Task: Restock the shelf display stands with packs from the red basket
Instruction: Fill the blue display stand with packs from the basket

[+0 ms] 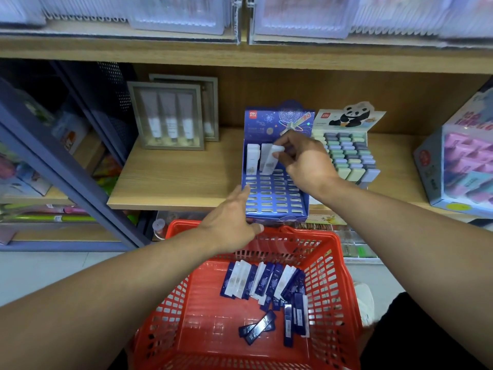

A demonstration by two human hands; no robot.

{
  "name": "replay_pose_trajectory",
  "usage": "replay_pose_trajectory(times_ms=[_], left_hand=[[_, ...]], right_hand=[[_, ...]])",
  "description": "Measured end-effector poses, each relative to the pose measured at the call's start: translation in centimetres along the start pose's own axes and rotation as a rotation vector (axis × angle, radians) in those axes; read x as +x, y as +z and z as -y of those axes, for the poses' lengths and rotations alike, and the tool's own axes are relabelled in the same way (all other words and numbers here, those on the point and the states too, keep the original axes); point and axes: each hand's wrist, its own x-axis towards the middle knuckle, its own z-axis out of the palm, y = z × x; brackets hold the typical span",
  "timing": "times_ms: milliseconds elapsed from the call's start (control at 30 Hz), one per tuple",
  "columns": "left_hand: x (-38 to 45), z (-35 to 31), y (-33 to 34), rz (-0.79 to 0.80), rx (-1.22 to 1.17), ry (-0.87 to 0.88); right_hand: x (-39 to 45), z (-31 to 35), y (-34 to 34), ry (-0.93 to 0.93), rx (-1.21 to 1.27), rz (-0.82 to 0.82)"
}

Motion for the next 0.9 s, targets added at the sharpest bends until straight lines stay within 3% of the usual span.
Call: replay_pose_trajectory(times_ms=[500,667,900], left_hand=[[-0.1,0.8,0.0,0.04,0.012,0.029],[-0.3,0.6,-0.3,0.061,0.005,0.032],[-0.7,0.3,-0.5,0.068,0.031,0.017]], right_hand=[[0.3,0.0,0.8,-0.056,-0.033,0.0],[1.0,0.1,0.2,-0.079,-0.197,-0.086],[1.6,-0.2,0.5,-0.065,-0.197,-0.041]])
